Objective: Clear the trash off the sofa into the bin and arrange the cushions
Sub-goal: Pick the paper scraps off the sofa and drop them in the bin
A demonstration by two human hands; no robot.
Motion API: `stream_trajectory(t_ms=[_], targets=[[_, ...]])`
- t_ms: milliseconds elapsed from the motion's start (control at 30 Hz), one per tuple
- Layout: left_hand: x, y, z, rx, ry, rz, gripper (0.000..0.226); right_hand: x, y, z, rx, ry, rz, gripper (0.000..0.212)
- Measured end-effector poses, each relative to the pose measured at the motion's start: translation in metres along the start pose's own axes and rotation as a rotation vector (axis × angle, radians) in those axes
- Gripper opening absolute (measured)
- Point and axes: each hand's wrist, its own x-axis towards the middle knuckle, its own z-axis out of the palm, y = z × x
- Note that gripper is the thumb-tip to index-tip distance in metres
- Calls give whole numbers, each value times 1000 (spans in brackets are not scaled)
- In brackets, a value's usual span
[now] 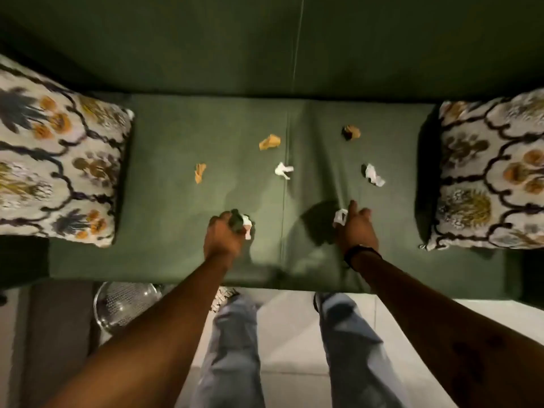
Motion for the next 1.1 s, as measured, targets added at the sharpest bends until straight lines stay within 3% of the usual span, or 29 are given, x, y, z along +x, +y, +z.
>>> stream_trajectory(t_ms=[167, 300, 400, 533, 733, 867, 1000, 1100], targets=[[25, -8, 53, -98, 76, -71, 14, 35, 12, 31, -23, 86, -53, 30], [19, -3, 66, -50, 172, -34, 5, 44, 24, 25, 68, 153, -133, 23], [18, 18, 77, -159, 121, 175, 11, 55, 34, 2, 153, 306, -102, 20], [50, 74, 92, -47, 200, 396, 14, 96, 42, -35, 256, 445, -15, 18], [95, 106, 102, 83, 157, 391, 15, 126, 35, -27, 3, 275, -87, 20], [96, 96, 98, 55, 70, 437, 18, 109, 29, -12, 74, 312, -92, 20], [59, 53, 82, -256, 212, 294, 10, 52, -10, 23, 235, 213, -219, 18], [13, -16, 44, -554, 388, 159, 15, -11, -63, 77, 228, 65, -431, 19]])
